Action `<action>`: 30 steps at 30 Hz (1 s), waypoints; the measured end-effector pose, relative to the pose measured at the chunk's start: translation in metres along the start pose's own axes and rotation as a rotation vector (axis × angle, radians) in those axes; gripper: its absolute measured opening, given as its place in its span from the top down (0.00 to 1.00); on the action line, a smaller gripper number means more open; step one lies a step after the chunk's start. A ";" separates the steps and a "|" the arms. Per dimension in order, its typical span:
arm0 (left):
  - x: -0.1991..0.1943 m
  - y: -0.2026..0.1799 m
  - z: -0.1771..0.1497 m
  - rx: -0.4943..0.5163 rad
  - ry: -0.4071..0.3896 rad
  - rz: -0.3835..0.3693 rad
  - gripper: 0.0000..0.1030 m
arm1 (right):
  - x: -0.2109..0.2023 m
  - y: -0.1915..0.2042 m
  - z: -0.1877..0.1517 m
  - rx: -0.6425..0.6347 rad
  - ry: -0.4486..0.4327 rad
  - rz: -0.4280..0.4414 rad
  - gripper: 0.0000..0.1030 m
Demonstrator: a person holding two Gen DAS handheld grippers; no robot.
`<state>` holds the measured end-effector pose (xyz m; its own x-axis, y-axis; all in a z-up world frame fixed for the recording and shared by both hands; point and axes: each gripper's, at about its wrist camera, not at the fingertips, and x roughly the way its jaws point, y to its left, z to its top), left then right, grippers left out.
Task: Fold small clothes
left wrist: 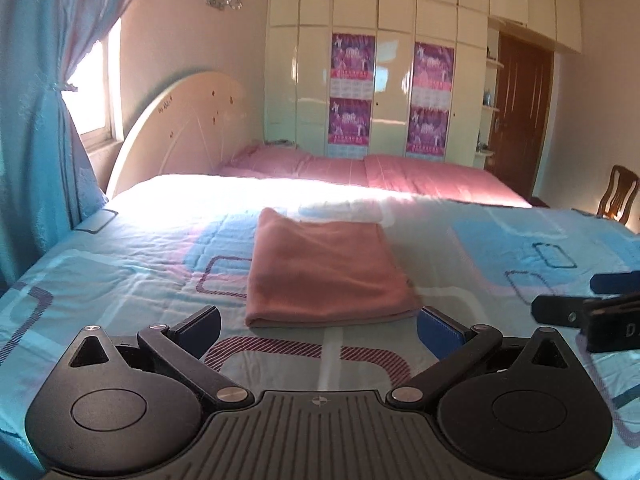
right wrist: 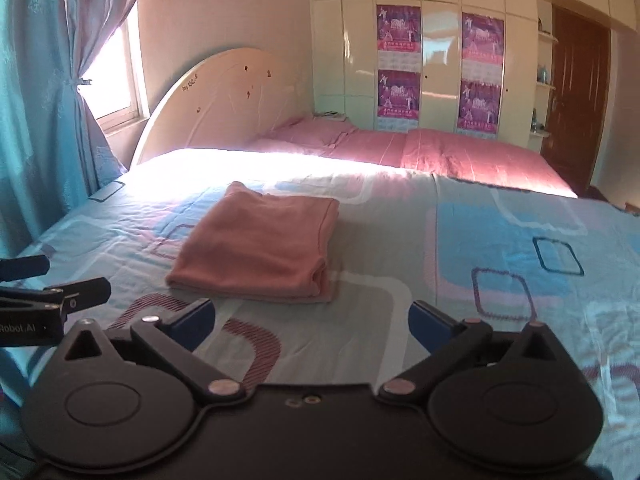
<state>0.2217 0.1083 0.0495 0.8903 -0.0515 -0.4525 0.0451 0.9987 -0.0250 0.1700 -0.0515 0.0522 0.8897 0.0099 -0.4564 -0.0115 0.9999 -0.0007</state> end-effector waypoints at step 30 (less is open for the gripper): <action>-0.083 -0.018 -0.009 0.017 -0.085 -0.053 0.00 | -0.090 0.009 -0.025 0.014 -0.105 -0.066 0.01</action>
<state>0.1432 0.0950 0.0792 0.9216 -0.1049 -0.3738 0.1002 0.9945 -0.0319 0.0781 -0.0433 0.0711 0.9312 -0.0565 -0.3602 0.0546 0.9984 -0.0153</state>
